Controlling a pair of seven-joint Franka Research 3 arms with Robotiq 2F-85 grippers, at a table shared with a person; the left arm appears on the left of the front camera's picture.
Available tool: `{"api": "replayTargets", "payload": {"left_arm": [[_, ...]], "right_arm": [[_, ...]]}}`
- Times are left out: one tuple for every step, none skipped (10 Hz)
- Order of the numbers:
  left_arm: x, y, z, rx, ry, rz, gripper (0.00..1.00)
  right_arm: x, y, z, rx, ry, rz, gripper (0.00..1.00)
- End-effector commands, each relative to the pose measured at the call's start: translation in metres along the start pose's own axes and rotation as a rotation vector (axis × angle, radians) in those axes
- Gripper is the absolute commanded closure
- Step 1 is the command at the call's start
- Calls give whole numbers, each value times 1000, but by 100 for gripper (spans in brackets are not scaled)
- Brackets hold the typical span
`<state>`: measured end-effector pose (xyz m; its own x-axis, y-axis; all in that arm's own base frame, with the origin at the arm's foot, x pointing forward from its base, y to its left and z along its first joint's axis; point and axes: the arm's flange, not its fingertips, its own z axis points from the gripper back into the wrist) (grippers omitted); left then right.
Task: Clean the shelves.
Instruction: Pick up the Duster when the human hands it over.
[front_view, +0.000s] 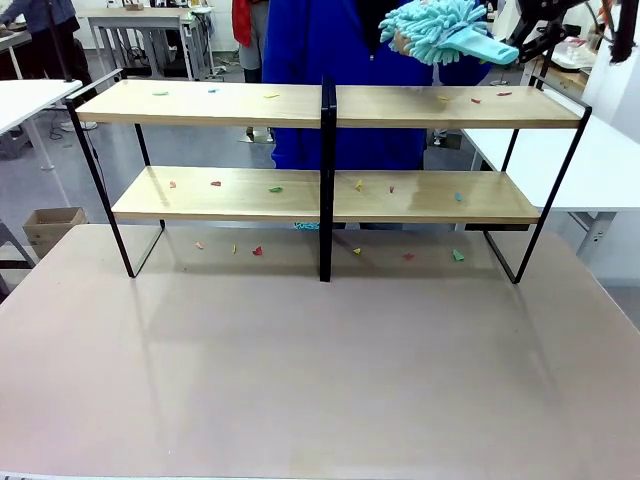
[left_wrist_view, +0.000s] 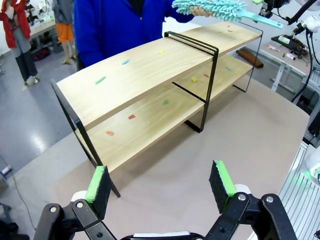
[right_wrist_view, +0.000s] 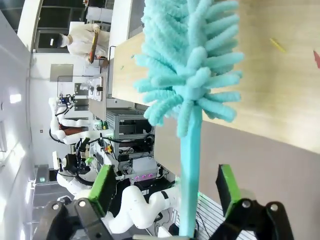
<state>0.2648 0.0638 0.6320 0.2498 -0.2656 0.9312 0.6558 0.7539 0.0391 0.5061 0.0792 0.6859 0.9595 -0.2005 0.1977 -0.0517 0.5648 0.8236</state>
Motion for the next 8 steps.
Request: {"api": "replayTargets", "payload": {"left_arm": [[0, 0, -1, 1, 2, -3, 0], [0, 0, -1, 1, 2, -3, 0], [0, 0, -1, 1, 2, -3, 0], [0, 0, -1, 1, 2, -3, 0], [0, 0, -1, 1, 2, -3, 0], [0, 0, -1, 1, 2, -3, 0], [0, 0, -1, 1, 2, -3, 0], [0, 0, -1, 1, 2, -3, 0]], "right_arm": [[2, 2, 1, -36, -17, -21, 24], [2, 1, -1, -39, 0, -38, 58], [2, 0, -3, -44, 11, -40, 82], [1, 0, -3, -46, 12, -40, 100], [1, 0, -4, -47, 13, -41, 100], [2, -1, -4, -51, 14, -44, 100], [2, -1, -3, -49, 11, -46, 96], [2, -2, -2, -50, 11, -47, 100]]}}
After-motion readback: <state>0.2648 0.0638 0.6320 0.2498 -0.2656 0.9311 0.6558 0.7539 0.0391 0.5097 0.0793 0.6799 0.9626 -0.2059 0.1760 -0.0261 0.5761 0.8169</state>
